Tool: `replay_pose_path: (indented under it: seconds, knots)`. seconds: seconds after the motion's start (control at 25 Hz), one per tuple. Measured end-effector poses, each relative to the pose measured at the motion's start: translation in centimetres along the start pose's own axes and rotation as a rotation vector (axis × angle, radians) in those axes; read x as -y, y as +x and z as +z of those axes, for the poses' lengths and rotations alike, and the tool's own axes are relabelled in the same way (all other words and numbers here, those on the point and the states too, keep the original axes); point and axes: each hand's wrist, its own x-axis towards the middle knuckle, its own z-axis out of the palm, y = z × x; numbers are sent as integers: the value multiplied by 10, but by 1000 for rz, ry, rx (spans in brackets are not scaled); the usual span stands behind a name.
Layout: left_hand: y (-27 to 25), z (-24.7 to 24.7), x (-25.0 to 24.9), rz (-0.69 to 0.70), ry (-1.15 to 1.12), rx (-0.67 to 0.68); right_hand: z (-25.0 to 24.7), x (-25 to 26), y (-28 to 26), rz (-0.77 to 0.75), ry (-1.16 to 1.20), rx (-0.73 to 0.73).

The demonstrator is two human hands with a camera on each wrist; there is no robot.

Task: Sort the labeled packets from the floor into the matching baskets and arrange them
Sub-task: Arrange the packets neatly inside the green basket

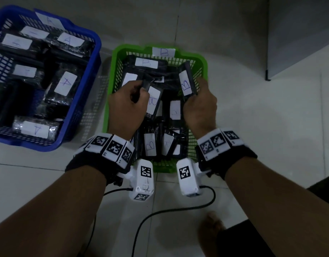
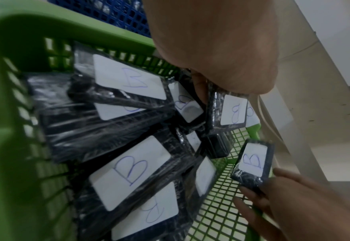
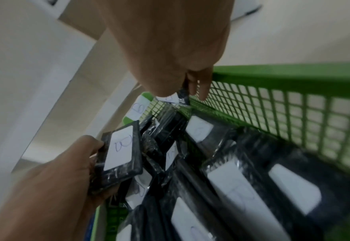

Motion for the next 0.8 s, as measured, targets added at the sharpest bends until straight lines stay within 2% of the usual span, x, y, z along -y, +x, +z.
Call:
replay_pose_path:
  seconds: [0.16, 0.32, 0.44, 0.56, 0.8]
  knots:
    - [13, 7, -4, 17, -11, 13, 4, -3, 3, 68, 122, -127]
    - [24, 8, -10, 81, 27, 18, 16, -7, -9, 187, 165, -169]
    - [37, 11, -15, 124, 34, 107, 25, -11, -23, 191, 164, -166]
    - [49, 15, -18, 229, 129, 235, 30, -16, -35, 150, 145, -183]
    - [68, 27, -24, 429, 252, 417, 41, -21, -45, 141, -134, 15]
